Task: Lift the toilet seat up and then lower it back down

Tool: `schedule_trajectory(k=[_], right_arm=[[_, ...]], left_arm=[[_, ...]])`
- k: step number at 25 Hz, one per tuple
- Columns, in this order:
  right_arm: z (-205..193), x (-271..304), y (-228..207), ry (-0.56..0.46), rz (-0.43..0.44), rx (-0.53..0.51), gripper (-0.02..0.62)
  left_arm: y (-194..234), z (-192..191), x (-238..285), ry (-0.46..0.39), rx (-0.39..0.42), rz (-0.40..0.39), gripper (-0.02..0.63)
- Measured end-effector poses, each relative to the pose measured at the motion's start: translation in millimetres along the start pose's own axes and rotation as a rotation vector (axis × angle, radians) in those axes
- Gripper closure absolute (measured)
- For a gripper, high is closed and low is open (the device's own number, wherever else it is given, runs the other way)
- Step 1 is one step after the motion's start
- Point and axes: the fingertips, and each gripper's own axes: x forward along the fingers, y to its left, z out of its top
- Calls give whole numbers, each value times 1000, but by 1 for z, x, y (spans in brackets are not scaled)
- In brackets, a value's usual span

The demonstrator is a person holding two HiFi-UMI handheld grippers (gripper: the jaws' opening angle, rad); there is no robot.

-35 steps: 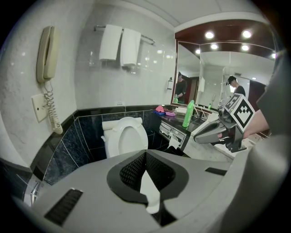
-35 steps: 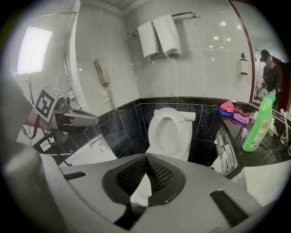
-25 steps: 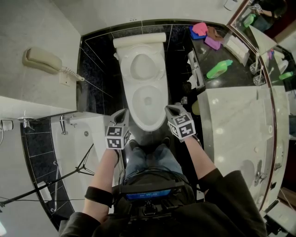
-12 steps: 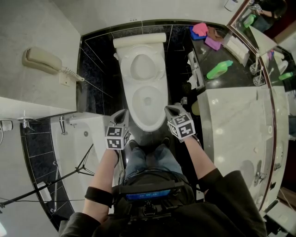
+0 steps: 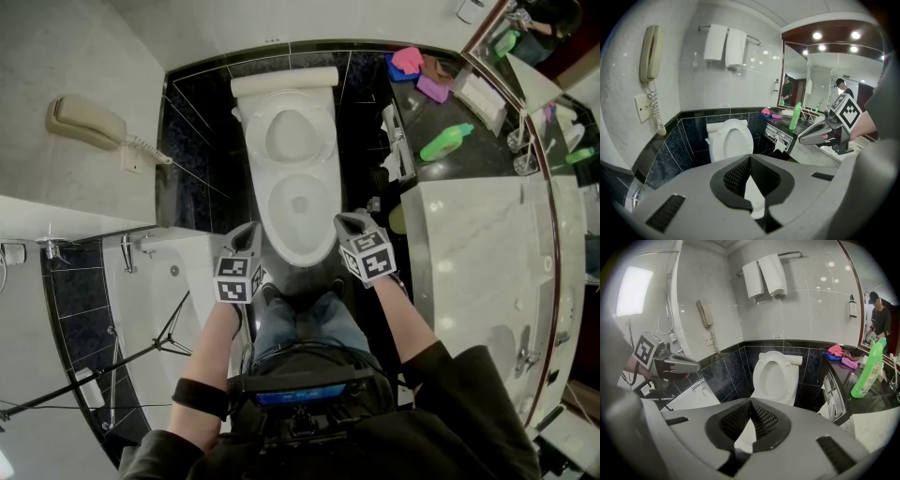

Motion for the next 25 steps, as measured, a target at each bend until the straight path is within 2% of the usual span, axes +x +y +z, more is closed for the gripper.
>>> schedule_trajectory(k=[25], right_arm=[[2,5,-2,5,0,2,591]], left_arm=[[1,0,3,12,2,-5,598]])
